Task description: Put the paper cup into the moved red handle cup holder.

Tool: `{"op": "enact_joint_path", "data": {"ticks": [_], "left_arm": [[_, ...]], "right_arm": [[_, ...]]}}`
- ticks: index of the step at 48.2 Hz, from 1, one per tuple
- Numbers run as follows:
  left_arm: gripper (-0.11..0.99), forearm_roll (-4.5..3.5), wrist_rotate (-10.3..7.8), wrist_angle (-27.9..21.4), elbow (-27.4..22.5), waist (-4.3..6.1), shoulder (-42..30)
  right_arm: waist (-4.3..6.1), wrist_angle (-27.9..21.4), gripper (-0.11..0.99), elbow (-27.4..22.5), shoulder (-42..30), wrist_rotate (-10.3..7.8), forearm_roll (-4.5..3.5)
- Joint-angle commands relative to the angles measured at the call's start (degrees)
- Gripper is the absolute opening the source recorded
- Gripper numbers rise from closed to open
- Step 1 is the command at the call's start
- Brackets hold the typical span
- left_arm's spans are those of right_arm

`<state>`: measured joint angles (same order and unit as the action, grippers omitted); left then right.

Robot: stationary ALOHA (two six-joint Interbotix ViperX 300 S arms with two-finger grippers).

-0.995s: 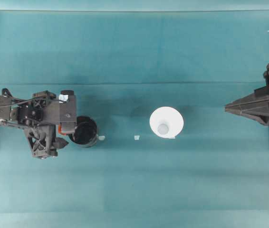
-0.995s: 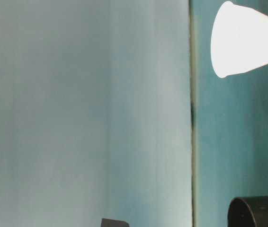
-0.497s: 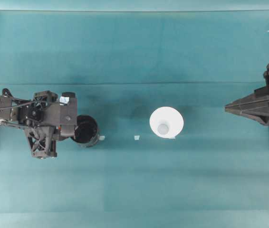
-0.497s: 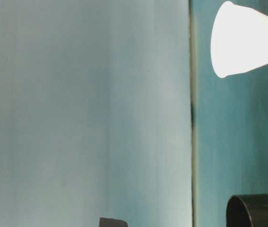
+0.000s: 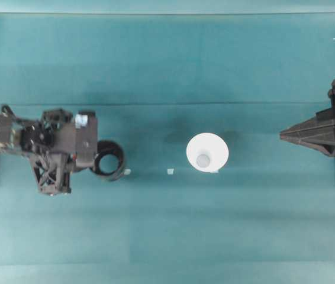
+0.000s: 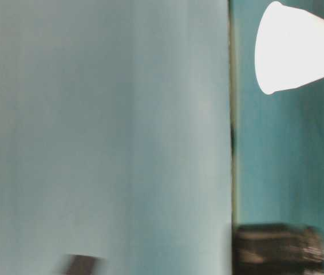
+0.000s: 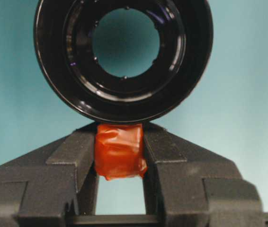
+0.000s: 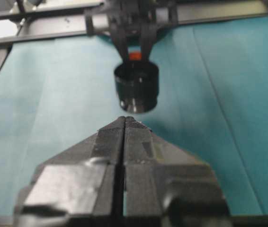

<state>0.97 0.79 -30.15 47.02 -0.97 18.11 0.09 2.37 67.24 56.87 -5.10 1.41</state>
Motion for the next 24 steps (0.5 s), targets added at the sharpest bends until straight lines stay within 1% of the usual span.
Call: {"op": "enact_joint_path", "data": {"ticks": [1, 5, 10, 20, 24], "left_arm": [[0.26, 0.26, -0.09, -5.6, -4.8, -0.35, 3.8], [0.26, 0.26, -1.05, -10.3, -7.6, -0.35, 6.4], [0.26, 0.26, -1.41, -13.2, -8.9, -0.35, 8.1], [0.27, 0.26, -1.23, -14.2, -9.5, -0.35, 8.3], [0.26, 0.26, -1.67, -14.0, -10.1, -0.35, 7.3]], "right_arm": [[0.09, 0.3, -0.11, -0.4, -0.4, -0.35, 0.09], [0.09, 0.3, -0.11, -0.4, -0.3, -0.35, 0.09], [0.18, 0.3, -0.11, -0.4, -0.4, -0.35, 0.09], [0.18, 0.3, -0.11, -0.5, -0.4, -0.44, 0.09], [0.18, 0.3, -0.11, -0.5, -0.4, -0.44, 0.09]]}}
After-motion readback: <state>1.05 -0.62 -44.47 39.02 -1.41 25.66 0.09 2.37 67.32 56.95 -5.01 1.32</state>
